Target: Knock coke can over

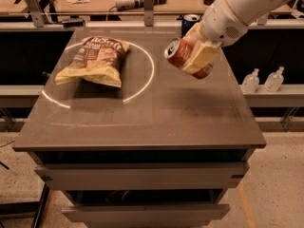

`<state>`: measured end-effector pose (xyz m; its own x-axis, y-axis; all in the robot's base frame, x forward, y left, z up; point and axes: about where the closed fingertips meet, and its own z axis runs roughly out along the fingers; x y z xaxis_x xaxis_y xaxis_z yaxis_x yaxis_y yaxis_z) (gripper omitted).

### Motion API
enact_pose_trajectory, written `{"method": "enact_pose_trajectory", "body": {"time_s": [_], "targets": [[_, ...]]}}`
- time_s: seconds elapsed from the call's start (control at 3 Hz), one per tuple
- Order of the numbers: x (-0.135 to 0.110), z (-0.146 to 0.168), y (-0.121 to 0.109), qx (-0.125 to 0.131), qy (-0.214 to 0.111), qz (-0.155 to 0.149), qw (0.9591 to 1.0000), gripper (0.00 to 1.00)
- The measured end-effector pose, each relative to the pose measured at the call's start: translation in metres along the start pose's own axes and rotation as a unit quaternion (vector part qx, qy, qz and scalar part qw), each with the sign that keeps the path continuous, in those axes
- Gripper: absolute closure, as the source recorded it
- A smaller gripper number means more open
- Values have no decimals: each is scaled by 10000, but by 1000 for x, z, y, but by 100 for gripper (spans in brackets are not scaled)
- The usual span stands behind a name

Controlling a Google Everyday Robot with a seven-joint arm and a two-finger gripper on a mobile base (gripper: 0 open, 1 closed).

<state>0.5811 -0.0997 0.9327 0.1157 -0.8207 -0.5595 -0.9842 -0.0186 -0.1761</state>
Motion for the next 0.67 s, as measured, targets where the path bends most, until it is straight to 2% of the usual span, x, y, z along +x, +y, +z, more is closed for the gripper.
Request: {"method": "enact_pose_trajectory", "body": {"time_s": [0.33,0.67], "targets": [[15,12,-1,-373,751,-162,9963,100],[33,25,-1,-647,1309,-191,9891,100]]}}
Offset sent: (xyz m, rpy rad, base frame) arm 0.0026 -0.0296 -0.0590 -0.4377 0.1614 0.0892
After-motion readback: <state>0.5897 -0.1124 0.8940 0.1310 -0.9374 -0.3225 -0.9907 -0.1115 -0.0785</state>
